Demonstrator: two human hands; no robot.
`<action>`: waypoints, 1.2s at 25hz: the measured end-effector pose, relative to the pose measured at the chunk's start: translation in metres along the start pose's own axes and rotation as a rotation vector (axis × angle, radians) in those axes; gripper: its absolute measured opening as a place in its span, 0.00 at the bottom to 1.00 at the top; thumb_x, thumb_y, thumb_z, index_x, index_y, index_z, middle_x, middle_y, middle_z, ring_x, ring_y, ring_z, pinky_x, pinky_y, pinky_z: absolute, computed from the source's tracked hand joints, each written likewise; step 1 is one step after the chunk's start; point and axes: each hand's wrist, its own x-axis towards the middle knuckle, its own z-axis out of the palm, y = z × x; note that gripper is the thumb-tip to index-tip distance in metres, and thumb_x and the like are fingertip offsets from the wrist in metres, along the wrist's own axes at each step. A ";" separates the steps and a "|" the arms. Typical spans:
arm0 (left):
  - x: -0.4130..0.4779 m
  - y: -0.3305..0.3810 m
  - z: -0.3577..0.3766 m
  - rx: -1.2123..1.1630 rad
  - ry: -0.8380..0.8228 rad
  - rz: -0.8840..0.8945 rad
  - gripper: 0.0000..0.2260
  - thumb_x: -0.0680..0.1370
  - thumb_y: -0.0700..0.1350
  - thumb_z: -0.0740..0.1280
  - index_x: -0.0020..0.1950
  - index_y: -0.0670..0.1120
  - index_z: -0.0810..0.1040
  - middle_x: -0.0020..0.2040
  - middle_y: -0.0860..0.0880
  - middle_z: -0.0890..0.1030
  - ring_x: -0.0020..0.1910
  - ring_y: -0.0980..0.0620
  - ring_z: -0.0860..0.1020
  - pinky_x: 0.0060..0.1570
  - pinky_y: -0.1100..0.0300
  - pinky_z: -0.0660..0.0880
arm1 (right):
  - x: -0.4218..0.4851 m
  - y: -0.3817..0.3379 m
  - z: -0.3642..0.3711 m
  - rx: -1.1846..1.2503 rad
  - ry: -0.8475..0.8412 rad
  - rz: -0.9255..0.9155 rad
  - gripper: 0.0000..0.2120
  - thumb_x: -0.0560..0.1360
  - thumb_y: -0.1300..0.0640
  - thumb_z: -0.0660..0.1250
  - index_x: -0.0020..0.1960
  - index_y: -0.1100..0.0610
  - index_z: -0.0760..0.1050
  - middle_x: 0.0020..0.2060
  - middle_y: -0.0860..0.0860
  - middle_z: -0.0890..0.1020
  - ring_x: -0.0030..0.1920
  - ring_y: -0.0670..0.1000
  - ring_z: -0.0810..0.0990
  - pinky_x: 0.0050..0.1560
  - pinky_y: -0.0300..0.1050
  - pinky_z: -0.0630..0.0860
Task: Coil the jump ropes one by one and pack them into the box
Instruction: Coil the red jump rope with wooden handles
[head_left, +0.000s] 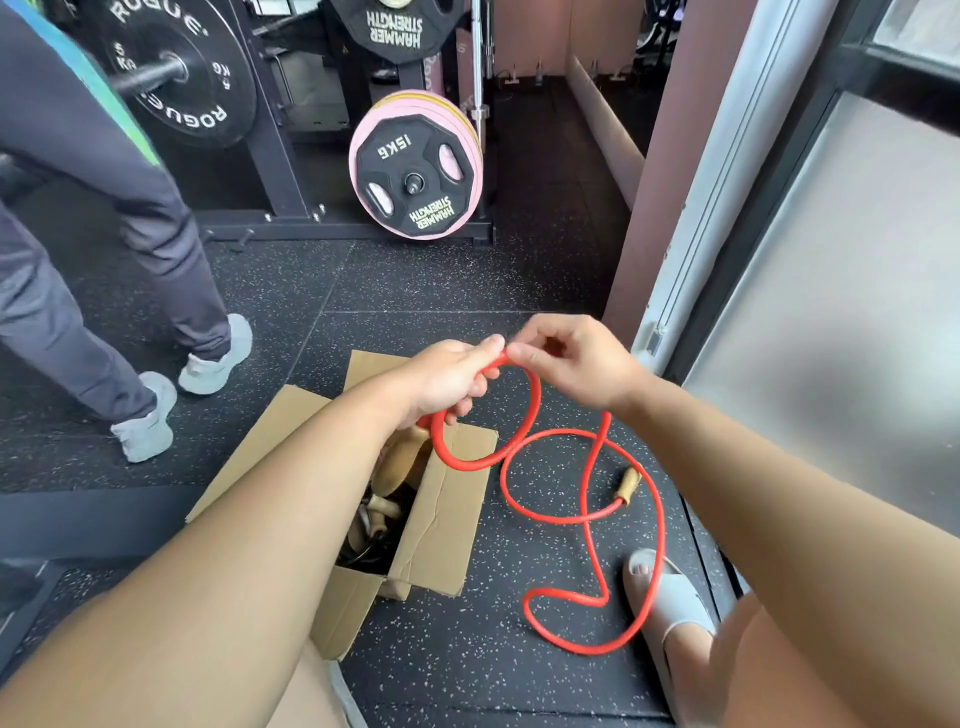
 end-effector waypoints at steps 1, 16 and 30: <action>0.000 -0.002 0.003 -0.019 -0.011 -0.019 0.19 0.84 0.60 0.54 0.45 0.48 0.73 0.30 0.53 0.67 0.25 0.53 0.65 0.28 0.61 0.63 | 0.001 -0.008 0.007 -0.076 -0.012 -0.085 0.07 0.77 0.50 0.72 0.44 0.53 0.83 0.36 0.53 0.79 0.36 0.45 0.74 0.41 0.40 0.72; -0.009 0.001 -0.003 -0.096 -0.207 0.033 0.26 0.82 0.64 0.52 0.48 0.43 0.77 0.27 0.52 0.61 0.21 0.56 0.61 0.22 0.64 0.65 | 0.007 -0.007 -0.004 0.089 -0.049 0.038 0.17 0.71 0.38 0.73 0.41 0.52 0.84 0.32 0.49 0.81 0.32 0.44 0.74 0.33 0.41 0.70; -0.014 0.006 -0.032 -0.362 -0.211 0.102 0.17 0.84 0.56 0.53 0.46 0.46 0.72 0.25 0.53 0.61 0.18 0.56 0.59 0.19 0.63 0.60 | -0.007 0.030 -0.016 0.097 0.162 0.217 0.12 0.80 0.44 0.66 0.47 0.52 0.77 0.35 0.59 0.79 0.33 0.48 0.72 0.36 0.45 0.70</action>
